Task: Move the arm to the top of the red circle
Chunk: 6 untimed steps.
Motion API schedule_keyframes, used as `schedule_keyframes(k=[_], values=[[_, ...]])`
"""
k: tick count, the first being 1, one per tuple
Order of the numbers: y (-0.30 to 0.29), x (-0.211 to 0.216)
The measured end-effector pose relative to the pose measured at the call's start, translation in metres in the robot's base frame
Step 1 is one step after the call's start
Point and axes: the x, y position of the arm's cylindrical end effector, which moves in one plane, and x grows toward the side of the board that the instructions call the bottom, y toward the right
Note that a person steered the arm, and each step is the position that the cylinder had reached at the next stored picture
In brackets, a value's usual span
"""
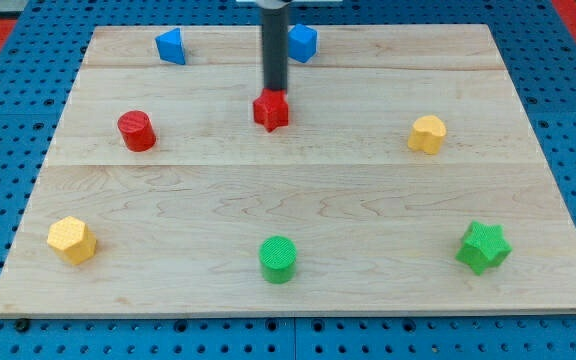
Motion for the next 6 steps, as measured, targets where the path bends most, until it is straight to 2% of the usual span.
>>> schedule_keyframes(k=[2,3,6], values=[[-0.063,0.010],[-0.054,0.012],[-0.087,0.012]])
